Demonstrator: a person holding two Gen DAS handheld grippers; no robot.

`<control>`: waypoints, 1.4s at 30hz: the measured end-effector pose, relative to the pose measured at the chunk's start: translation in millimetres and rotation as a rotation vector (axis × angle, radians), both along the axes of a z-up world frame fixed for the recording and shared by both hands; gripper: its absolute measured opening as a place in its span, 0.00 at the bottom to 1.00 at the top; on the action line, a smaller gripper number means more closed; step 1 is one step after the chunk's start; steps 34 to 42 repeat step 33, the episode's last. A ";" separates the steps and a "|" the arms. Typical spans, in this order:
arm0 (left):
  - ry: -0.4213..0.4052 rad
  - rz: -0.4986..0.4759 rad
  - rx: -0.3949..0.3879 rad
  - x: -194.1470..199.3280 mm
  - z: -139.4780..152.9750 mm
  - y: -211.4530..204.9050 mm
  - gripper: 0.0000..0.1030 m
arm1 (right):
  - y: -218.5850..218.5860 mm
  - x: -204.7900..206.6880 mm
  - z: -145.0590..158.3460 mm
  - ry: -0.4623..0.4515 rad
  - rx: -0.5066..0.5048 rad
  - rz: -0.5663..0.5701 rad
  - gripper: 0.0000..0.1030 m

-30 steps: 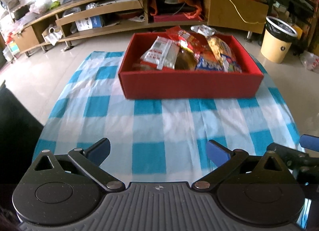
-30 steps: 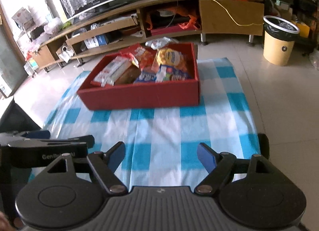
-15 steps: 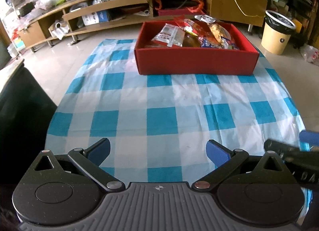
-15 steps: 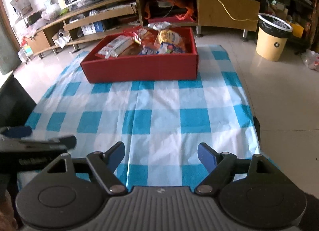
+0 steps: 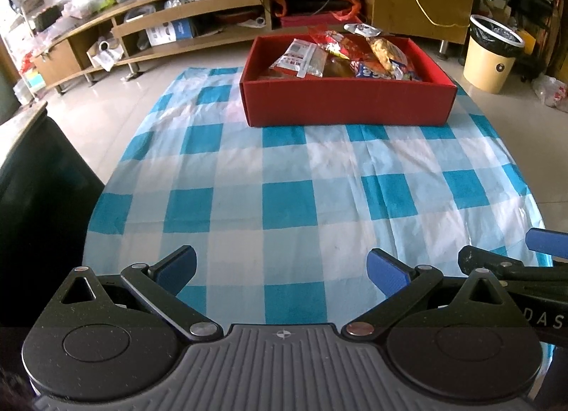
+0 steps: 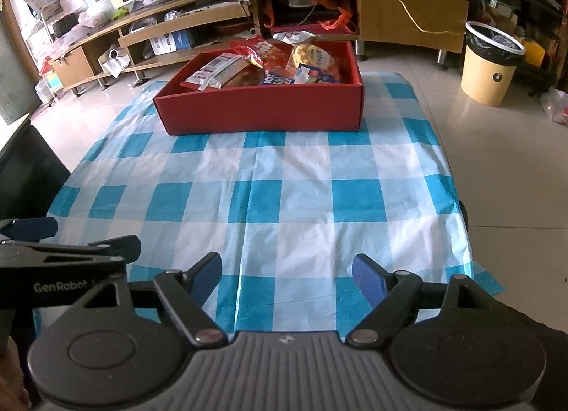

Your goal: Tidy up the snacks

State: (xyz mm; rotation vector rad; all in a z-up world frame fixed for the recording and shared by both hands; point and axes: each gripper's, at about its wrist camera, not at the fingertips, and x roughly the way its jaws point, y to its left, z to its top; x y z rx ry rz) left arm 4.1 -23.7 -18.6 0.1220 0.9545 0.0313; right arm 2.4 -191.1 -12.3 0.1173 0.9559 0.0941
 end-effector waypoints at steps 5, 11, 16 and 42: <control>-0.003 0.001 0.000 -0.6 0.4 0.1 1.00 | 0.8 -1.0 0.7 -0.003 0.000 -0.002 0.75; -0.003 0.000 0.001 -0.6 0.3 0.1 1.00 | 0.4 -0.7 0.6 -0.001 -0.001 -0.001 0.75; -0.007 -0.001 0.005 -0.3 2.0 0.9 1.00 | 0.3 -0.6 1.1 -0.002 -0.002 -0.002 0.75; -0.038 -0.008 0.009 0.2 4.7 -0.2 1.00 | -0.8 1.5 4.5 -0.010 -0.003 0.000 0.75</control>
